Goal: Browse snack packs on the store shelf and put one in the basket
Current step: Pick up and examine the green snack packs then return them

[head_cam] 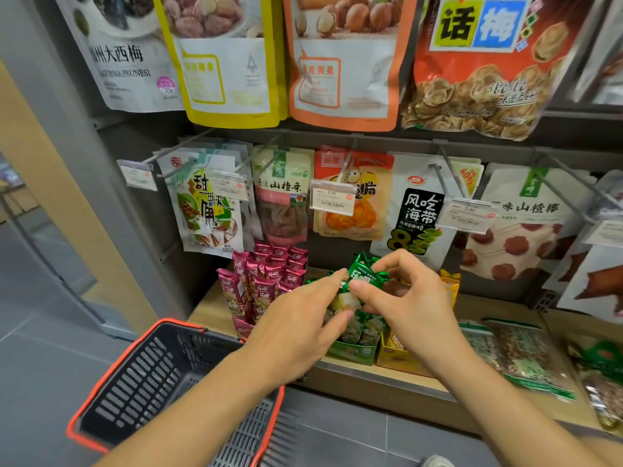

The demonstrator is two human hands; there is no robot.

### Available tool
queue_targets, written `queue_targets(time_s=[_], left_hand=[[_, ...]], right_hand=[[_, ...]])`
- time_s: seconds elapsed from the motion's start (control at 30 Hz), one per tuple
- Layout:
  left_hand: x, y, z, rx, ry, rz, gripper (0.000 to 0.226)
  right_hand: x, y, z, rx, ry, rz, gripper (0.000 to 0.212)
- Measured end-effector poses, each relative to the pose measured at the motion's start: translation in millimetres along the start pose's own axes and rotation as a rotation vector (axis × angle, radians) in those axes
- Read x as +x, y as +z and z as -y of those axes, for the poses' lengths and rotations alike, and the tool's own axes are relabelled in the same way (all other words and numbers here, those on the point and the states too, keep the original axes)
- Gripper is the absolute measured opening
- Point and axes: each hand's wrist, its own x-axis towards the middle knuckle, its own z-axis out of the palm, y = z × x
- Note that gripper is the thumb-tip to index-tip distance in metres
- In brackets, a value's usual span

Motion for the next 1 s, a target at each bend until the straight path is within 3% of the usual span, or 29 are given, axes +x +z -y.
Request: queue_targets(time_s=[0.1, 0.2, 0.27, 0.33, 0.4, 0.47, 0.53, 0.67, 0.8, 0.93, 1.0], left_hand=[[0, -2, 1, -0.066, -0.059, -0.035, 0.062], [2, -6, 4, -0.183, -0.202, -0.084, 0.069], [8, -12, 5, -0.43, -0.294, -0.151, 0.067], [14, -20, 12, -0.789, -0.4, -0.256, 0.06], [17, -28, 20, -1.055, -0.511, -0.354, 0.055], [16, -34, 28, -1.161, -0.597, -0.406, 0.054], [14, -35, 33, -1.179, -0.638, -0.395, 0.053], [14, -38, 39, -1.07, -0.658, -0.334, 0.022], [16, -40, 43, -0.976, -0.729, -0.453, 0.011], [18, -40, 43, -1.021, -0.758, -0.536, 0.008], [19, -42, 44, -1.065, -0.73, -0.531, 0.007]], right_hand=[[-1, 4, 0, 0.124, 0.01, 0.11, 0.015], [-2, 8, -3, 0.153, 0.072, 0.226, 0.035], [-1, 6, -6, 0.044, 0.125, 0.346, 0.065], [-2, 3, -7, -0.159, 0.148, 0.506, 0.079], [-4, 2, -10, -0.293, 0.121, 0.602, 0.07], [-5, 0, -9, -0.308, 0.08, 0.579, 0.061], [-5, -1, -7, -0.314, 0.036, 0.54, 0.061], [-6, 0, -6, -0.422, -0.057, 0.51, 0.056], [-7, -2, -5, -0.461, -0.081, 0.505, 0.062], [-6, -3, 1, -0.265, 0.048, 0.44, 0.066], [-3, -4, 3, -0.223, 0.126, 0.431, 0.049]])
